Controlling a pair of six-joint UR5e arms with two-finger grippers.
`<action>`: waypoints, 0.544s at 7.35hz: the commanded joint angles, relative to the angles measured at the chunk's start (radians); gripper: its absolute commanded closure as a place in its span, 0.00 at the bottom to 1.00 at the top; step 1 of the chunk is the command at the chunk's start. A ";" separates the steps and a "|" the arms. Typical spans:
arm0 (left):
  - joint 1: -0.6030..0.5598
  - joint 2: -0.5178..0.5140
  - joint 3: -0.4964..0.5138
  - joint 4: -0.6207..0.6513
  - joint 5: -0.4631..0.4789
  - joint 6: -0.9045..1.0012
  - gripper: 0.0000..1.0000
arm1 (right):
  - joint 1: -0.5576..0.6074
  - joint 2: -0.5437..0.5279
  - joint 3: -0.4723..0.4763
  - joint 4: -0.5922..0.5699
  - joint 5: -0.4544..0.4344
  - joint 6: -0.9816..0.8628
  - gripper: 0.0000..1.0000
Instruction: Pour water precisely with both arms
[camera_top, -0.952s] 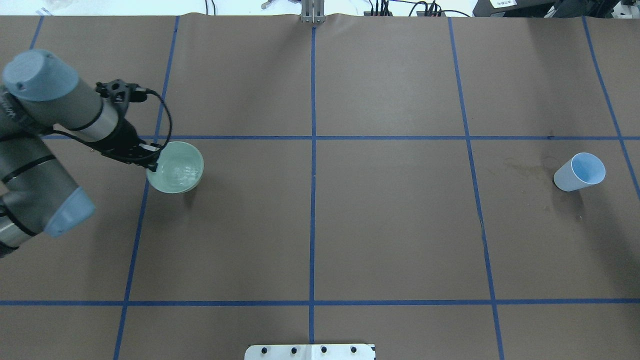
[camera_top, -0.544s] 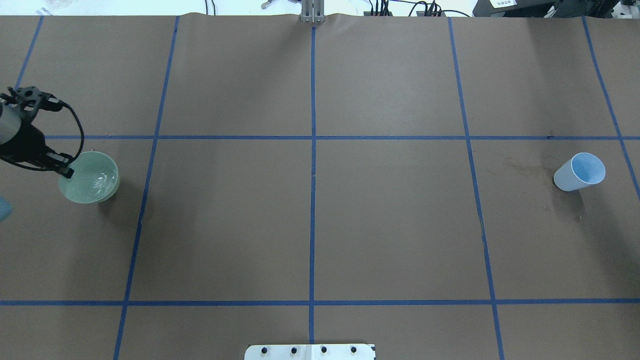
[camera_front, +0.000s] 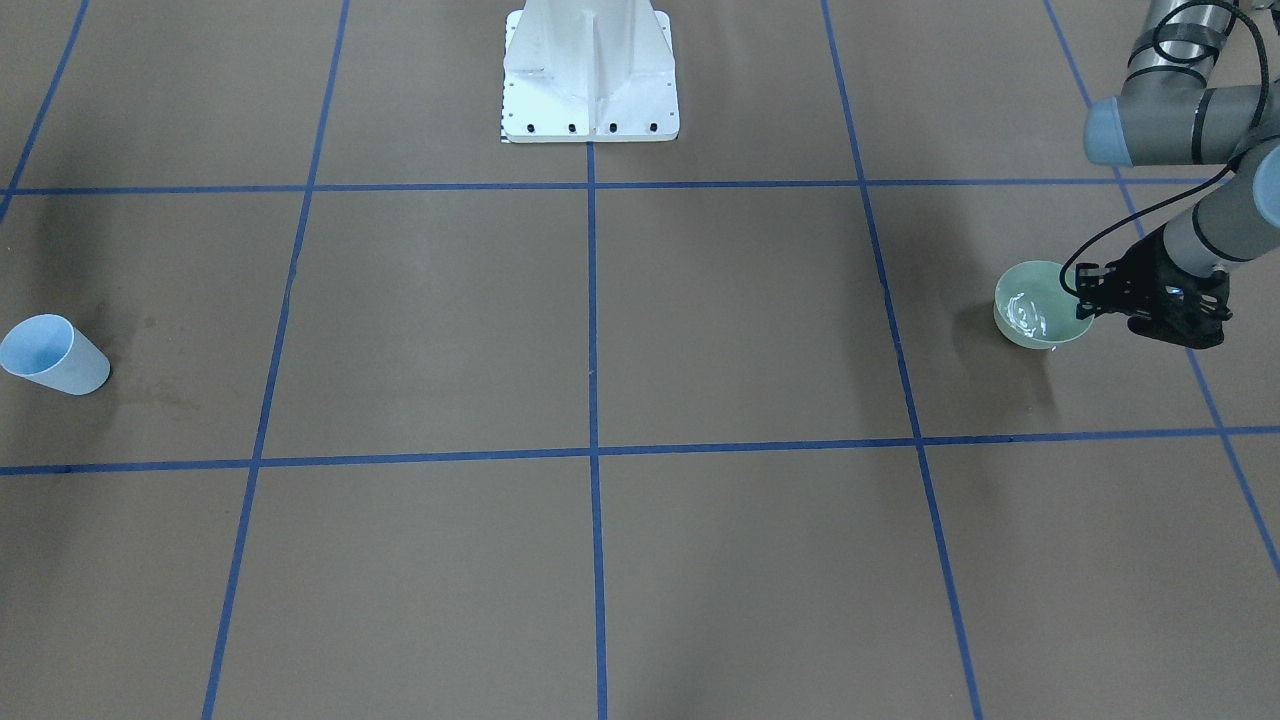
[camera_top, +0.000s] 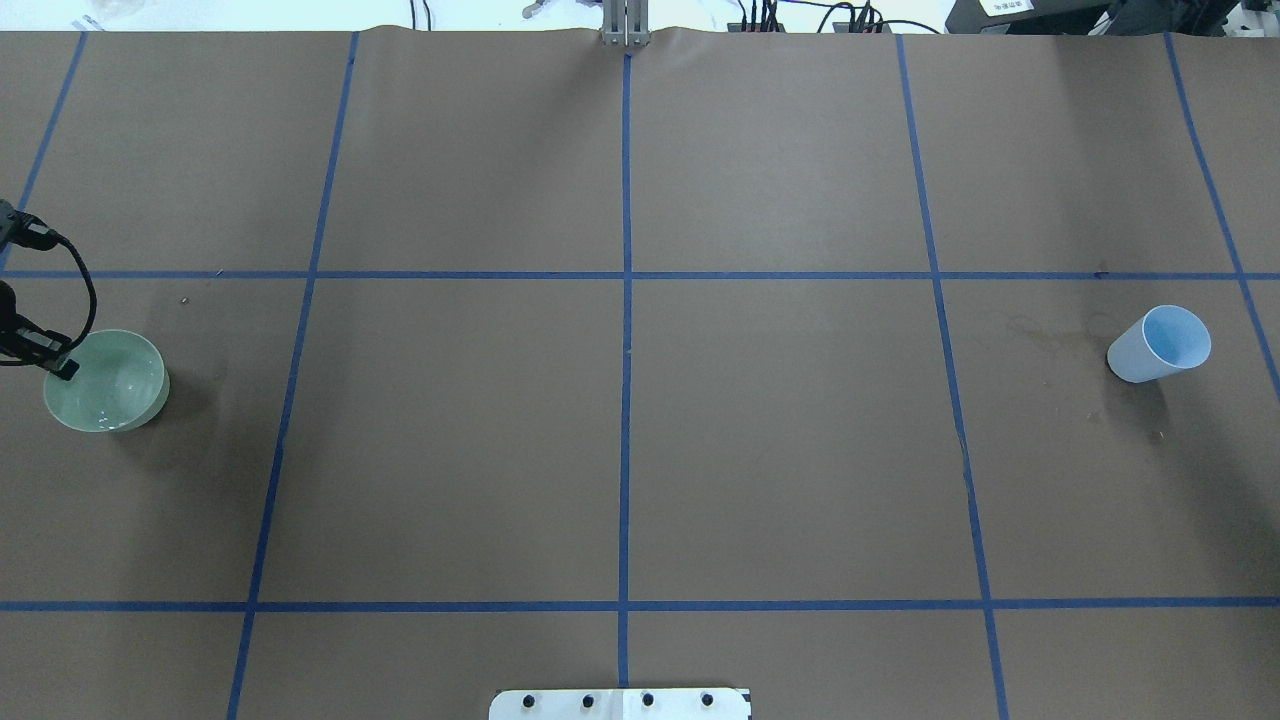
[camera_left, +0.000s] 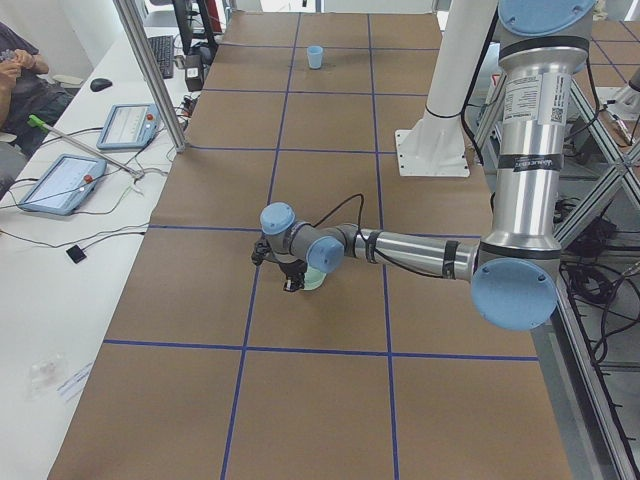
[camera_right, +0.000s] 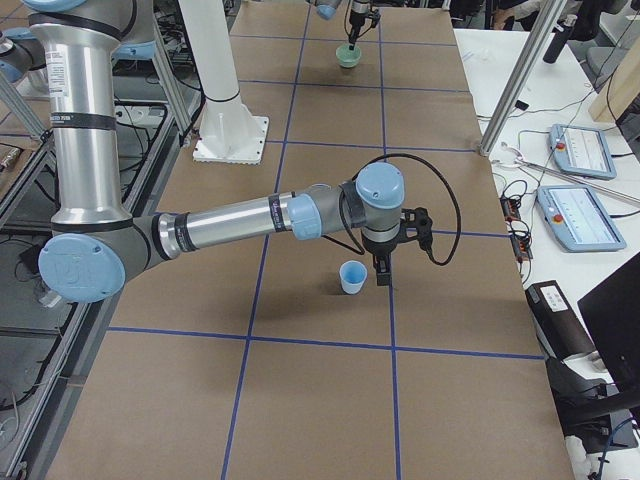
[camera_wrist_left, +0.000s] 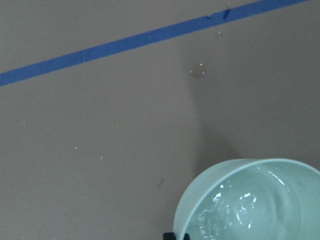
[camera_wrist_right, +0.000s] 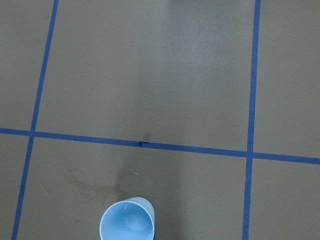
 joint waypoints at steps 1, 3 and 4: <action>-0.005 0.001 0.020 -0.005 -0.001 0.011 0.51 | -0.005 0.000 0.001 0.001 0.000 0.001 0.02; -0.051 -0.001 0.013 -0.008 -0.027 0.011 0.00 | -0.008 0.000 0.001 0.001 0.000 0.002 0.01; -0.139 -0.004 0.013 -0.007 -0.122 0.033 0.00 | -0.011 0.000 0.001 0.001 0.000 0.003 0.01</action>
